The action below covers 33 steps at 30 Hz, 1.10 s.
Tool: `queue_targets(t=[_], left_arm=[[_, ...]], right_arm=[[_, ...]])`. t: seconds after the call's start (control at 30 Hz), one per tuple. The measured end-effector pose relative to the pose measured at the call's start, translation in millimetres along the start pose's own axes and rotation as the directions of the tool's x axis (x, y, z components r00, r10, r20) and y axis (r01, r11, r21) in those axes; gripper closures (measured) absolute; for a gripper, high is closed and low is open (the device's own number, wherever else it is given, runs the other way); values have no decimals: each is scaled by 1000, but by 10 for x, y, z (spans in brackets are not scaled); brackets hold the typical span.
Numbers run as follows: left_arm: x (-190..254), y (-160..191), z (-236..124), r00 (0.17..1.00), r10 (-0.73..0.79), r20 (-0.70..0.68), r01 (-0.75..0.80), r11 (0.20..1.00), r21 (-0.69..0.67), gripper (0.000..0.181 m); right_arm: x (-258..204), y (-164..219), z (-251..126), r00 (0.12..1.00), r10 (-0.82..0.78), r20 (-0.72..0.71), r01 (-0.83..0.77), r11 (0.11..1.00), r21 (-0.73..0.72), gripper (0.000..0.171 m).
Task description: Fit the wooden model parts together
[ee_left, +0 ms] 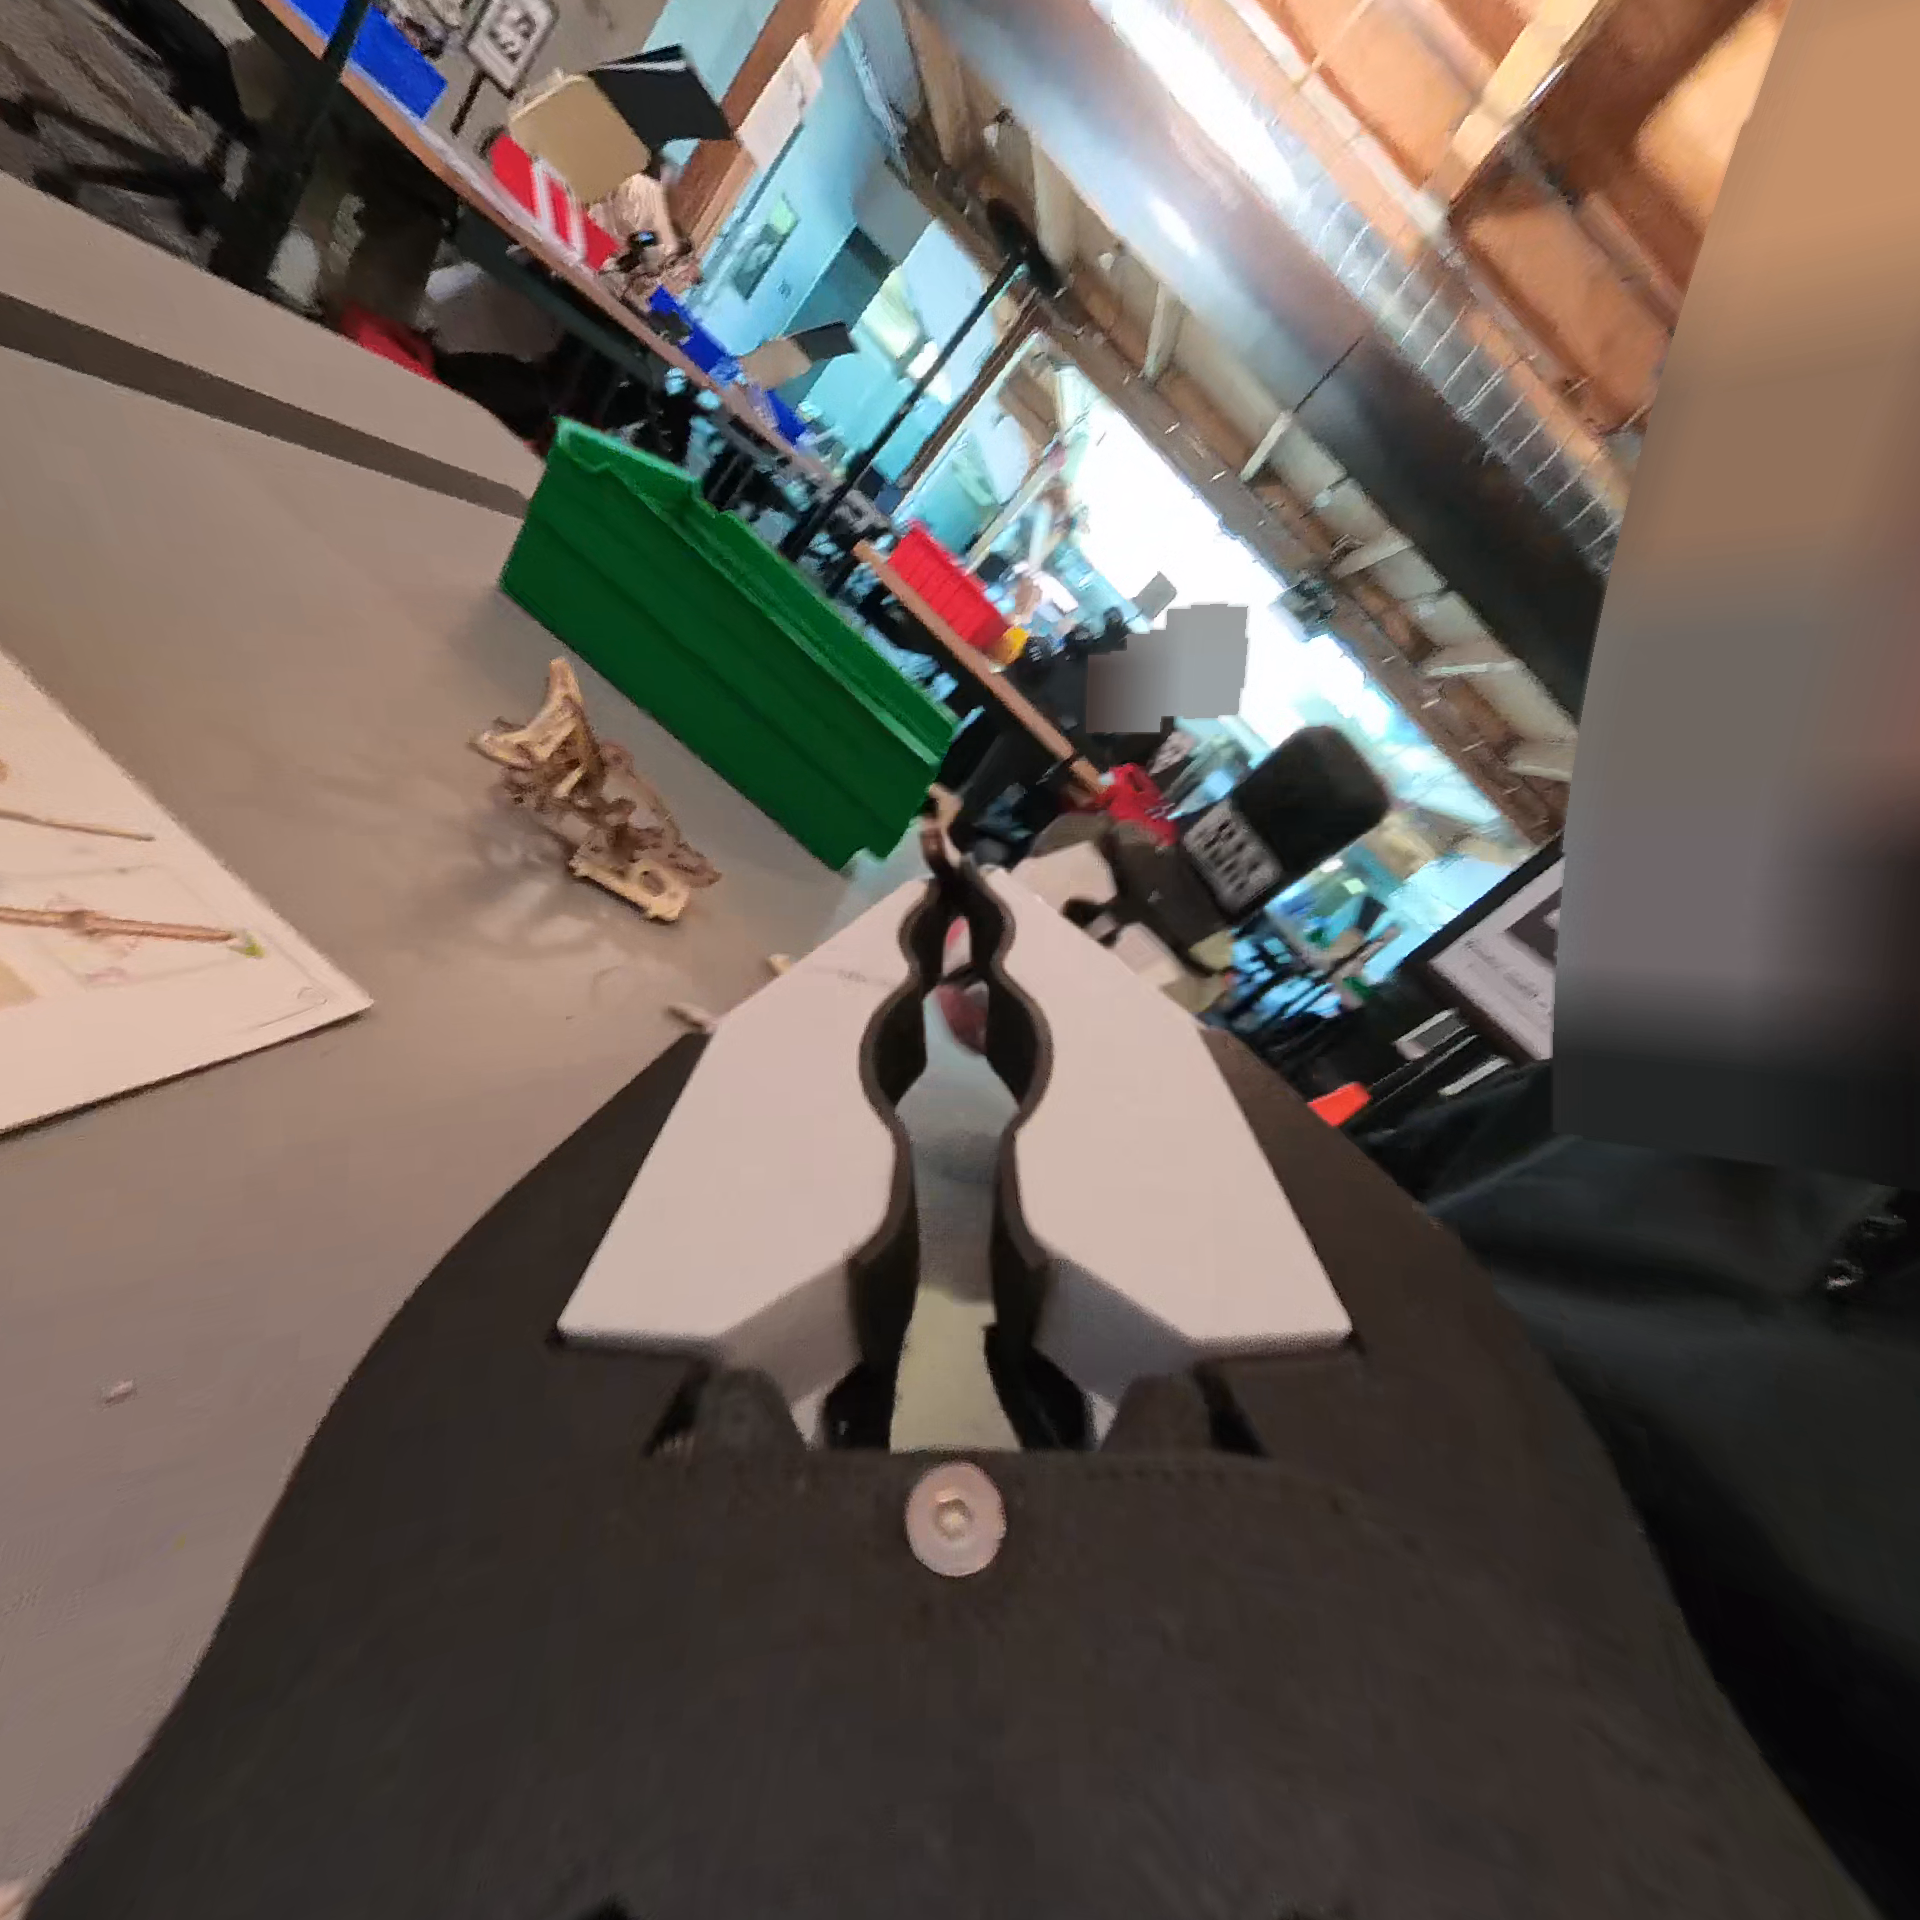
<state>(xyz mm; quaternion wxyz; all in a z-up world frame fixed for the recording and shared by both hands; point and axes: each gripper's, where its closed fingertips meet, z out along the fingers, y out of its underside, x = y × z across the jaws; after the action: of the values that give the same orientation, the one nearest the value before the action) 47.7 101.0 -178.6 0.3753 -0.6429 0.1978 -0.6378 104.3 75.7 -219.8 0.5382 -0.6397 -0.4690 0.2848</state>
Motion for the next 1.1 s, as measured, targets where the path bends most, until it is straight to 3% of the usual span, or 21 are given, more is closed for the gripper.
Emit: queue_targets(t=[0.03,0.1,0.17,0.27,0.33,0.4,0.47,0.57,0.67,0.77,0.87,0.97,1.1], left_arm=[[-54,29,-22,999,37,41,-36,999,-10,177],[-202,26,-118,980,124,158,-122,992,-25,151],[-258,74,-190,910,330,250,-302,943,-143,140],[-176,296,-82,669,716,199,-589,674,-445,138],[-98,460,69,543,835,87,-672,494,-552,138],[-68,592,181,485,874,9,-693,391,-606,148],[-72,747,239,501,863,-63,-686,352,-637,159],[-104,749,249,525,850,-49,-673,379,-635,172],[-43,634,257,605,796,9,-662,510,-549,174],[95,488,276,745,666,25,-608,694,-385,175],[174,403,290,819,573,1,-551,788,-276,175],[207,391,304,855,516,-40,-512,831,-220,175],[168,431,317,882,466,-70,-469,856,-216,175]], right_arm=[[10,14,-15,1000,5,15,-4,999,-33,171],[32,65,-55,999,-7,45,13,991,-133,171],[69,88,-101,997,-10,74,27,975,-222,171],[39,169,-130,988,-16,152,73,924,-375,171],[-23,190,-111,978,-10,210,106,885,-453,171],[-102,174,-83,964,6,267,134,854,-503,171],[-127,145,-43,955,-1,297,166,832,-529,171],[-147,79,9,945,-28,327,209,819,-534,171],[-43,-95,61,958,-47,283,180,867,-466,167],[16,-401,80,965,5,264,70,959,-275,156],[72,-710,84,946,134,294,-132,991,-29,164],[60,-792,116,903,225,366,-268,961,72,167],[5,-741,212,880,259,399,-307,950,60,170]])
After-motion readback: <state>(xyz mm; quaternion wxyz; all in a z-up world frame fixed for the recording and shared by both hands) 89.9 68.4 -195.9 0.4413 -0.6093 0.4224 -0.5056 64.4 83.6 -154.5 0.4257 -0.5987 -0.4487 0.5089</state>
